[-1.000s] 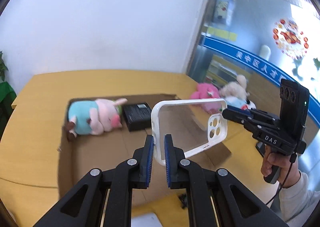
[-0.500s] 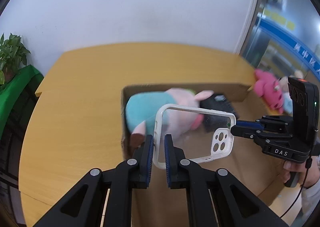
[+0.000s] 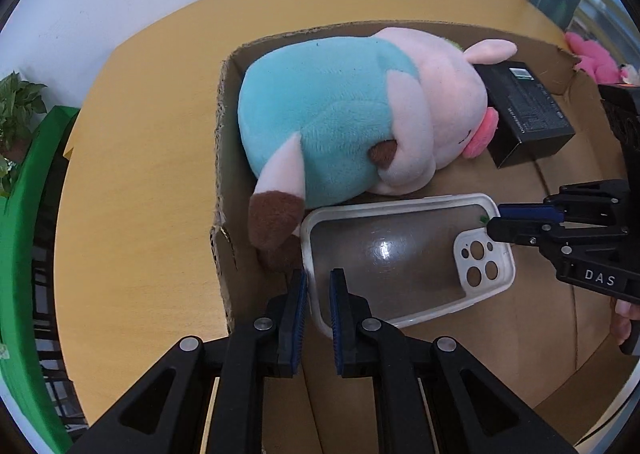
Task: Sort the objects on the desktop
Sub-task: 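Lower the phone case beside the pig plush and open both grippers, then raise both grippers away from the box toward the table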
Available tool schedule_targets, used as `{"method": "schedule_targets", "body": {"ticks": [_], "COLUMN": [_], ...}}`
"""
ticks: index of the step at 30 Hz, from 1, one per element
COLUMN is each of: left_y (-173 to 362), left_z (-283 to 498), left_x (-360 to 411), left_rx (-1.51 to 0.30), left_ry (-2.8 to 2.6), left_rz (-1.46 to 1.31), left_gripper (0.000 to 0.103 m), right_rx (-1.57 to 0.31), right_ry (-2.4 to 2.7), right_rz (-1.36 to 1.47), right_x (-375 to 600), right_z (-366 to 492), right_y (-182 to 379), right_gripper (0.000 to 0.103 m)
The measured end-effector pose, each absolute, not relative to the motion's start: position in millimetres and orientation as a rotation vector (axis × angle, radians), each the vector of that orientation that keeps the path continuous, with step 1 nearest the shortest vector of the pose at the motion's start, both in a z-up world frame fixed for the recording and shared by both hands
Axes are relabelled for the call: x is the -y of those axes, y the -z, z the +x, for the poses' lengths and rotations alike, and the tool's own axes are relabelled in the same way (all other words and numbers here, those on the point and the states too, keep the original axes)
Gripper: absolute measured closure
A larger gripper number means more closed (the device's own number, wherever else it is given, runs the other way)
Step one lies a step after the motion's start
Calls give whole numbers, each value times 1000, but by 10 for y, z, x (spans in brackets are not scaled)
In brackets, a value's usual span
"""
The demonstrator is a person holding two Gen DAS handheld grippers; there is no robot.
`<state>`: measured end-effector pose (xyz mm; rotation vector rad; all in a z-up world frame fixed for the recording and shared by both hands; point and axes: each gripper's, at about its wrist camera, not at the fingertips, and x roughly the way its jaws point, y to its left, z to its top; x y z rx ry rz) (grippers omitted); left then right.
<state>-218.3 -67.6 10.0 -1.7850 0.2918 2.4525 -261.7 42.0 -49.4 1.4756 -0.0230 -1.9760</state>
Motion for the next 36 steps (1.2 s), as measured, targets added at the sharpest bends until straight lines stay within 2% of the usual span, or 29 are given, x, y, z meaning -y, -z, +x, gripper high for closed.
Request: {"method": "schedule_targets", "body": {"ticks": [3,5,7,8,9,10,11,12,13,14,15,16,20,24,36], "left_y": [-114,-193,-329,-418,-512,-620,-750,-897,-991,-1130,-1223,-1300,-1433,-1345,-1155], "left_z": [-2195,-2135,-2010,-1924,-1830,-1715,-1562,-1365,-1220,-1078,-953,-855,-464,-363,28], "left_x": [704,741,775,794,810,824,833,827,826,780,728,697,515,377,98], "left_rx": [-256,-241,-200,-179,-166,-149,-123,-92,-71,-46,-31,-19,42,80,64], "left_ry": [-2453,-2495,-2537,-2569,-2614,-2666,-2720,-2771,-2804,-2843,-2864,-2880,-2886,-2885,-2882], "left_rz": [-1797,-1771,-1699,-1654,-1604,-1541,-1455,-1345,-1260,-1145,-1069,-996,-805,-805,-791], "left_gripper": [90,82,75,70,59,51,48,39,25,18,5,1,0,1,1], "right_rx": [75,101,92,80,74,74,79,83,83,82,81,76,-15,-46,-109], "right_ry": [1971,1973,1996,2030,2069,2111,2172,2231,2297,2385,2449,2487,2637,2690,2735], "right_rz": [1484,1486,1433,1388,1344,1294,1220,1150,1078,993,932,898,877,948,922], "right_x": [-457,-507,-557,-599,-656,-727,-832,-930,-1029,-1157,-1249,-1306,-1456,-1522,-1740], "right_z": [-2628,-2601,-2501,-2406,-2319,-2218,-2062,-1911,-1739,-1523,-1340,-1220,-798,-574,-253], "right_y": [508,497,389,271,147,21,-158,-311,-460,-621,-725,-789,-815,-680,-603], "right_gripper": [86,85,78,69,57,51,41,31,25,18,18,18,18,18,18]}}
